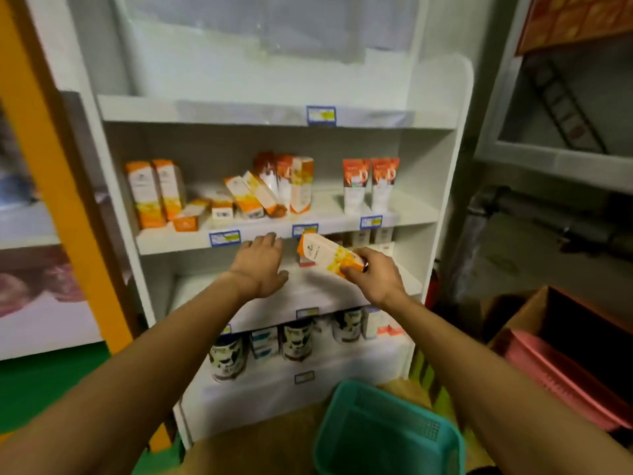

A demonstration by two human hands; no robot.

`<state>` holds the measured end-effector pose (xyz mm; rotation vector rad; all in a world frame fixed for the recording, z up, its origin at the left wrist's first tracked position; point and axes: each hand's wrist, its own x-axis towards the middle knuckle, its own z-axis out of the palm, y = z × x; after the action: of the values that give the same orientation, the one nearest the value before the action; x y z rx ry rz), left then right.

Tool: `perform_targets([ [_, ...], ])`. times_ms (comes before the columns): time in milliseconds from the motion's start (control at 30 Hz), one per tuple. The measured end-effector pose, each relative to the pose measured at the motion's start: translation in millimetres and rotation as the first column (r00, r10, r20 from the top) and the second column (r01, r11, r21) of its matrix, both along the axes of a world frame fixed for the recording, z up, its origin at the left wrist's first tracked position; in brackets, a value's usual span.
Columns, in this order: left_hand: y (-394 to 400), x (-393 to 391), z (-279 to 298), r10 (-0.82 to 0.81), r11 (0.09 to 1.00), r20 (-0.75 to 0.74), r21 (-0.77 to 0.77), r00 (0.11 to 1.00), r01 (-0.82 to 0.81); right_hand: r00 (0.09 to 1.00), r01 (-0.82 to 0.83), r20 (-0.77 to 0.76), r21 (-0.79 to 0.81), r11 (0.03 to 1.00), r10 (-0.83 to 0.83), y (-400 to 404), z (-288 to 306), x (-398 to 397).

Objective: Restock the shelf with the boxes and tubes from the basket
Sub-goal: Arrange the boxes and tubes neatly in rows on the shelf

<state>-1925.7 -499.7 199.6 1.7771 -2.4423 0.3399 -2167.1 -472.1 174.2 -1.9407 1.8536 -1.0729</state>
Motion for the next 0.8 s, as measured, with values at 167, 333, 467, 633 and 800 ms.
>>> perform_targets([
  [167, 3.7, 49.8, 46.1, 0.121, 0.990, -0.024, -0.070, 0.992, -0.123, 0.999, -0.045, 0.022, -0.066, 0.997, 0.046, -10.9, 47.1, 35.6],
  [333, -10.4, 87.8, 58.5, 0.184, 0.978, -0.069, -0.084, 0.981, -0.189, 0.997, -0.077, -0.034, -0.080, 0.994, 0.075, -43.5, 69.1, 76.8],
  [467, -38.2, 113.2, 58.0, 0.210, 0.966, -0.039, -0.149, 0.977, -0.213, 0.967, -0.146, -0.225, -0.118, 0.982, 0.116, -85.9, 79.9, 118.3],
  [633, -79.9, 135.6, 47.3, 0.227, 0.948, -0.032, -0.220, 0.973, -0.228, 0.915, -0.198, -0.389, -0.197, 0.960, 0.109, -136.5, 72.5, 160.8],
  [800, -103.3, 155.5, 28.7, 0.191, 0.958, -0.200, -0.173, 0.961, -0.227, 0.874, -0.237, -0.478, -0.257, 0.937, 0.090, -176.5, 51.5, 179.1],
])
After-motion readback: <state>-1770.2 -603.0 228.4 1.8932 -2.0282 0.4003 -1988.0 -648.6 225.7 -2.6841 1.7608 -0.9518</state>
